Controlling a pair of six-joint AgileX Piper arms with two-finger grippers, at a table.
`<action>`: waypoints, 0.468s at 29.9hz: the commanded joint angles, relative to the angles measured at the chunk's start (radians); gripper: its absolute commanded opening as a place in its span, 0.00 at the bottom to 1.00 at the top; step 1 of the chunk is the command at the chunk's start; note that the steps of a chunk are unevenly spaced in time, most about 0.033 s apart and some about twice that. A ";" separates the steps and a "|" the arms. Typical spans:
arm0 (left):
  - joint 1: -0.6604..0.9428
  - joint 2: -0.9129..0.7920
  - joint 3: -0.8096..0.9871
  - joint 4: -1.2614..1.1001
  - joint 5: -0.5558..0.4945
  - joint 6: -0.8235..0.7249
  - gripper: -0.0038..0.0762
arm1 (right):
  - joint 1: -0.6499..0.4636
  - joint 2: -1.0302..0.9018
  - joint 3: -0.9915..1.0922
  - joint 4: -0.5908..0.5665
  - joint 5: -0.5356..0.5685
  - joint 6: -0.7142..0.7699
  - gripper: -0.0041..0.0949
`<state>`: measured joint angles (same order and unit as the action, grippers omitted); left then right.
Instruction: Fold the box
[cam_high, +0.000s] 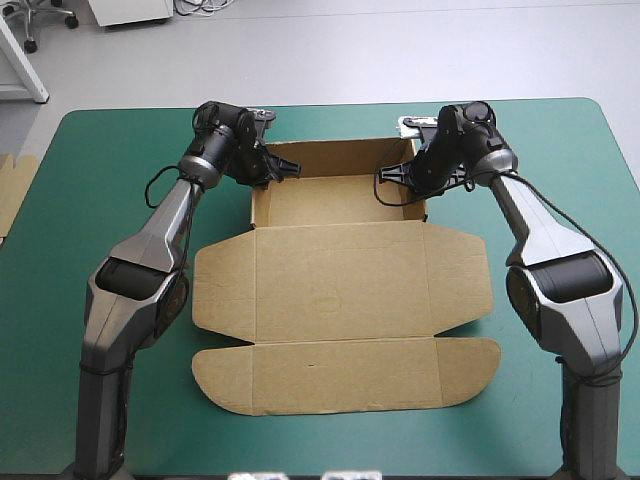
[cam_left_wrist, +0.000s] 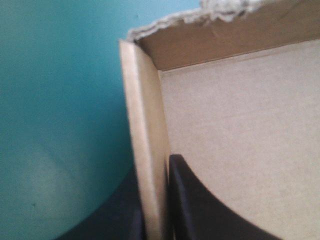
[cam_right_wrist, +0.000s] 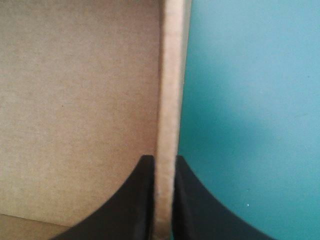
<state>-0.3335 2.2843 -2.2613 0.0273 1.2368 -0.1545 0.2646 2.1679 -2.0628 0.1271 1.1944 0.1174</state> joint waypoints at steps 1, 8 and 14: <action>-0.008 -0.060 -0.043 0.009 0.016 0.031 0.30 | -0.014 -0.071 -0.052 -0.021 -0.022 -0.024 0.28; -0.008 -0.072 -0.043 -0.009 0.044 0.024 0.72 | -0.016 -0.082 -0.078 -0.028 -0.003 -0.020 0.54; -0.017 -0.136 -0.043 -0.015 0.002 0.009 0.72 | -0.016 -0.130 -0.078 -0.062 -0.007 -0.020 0.55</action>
<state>-0.3353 2.2622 -2.2709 0.0196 1.2424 -0.1334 0.2616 2.1388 -2.1055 0.0836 1.2098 0.1081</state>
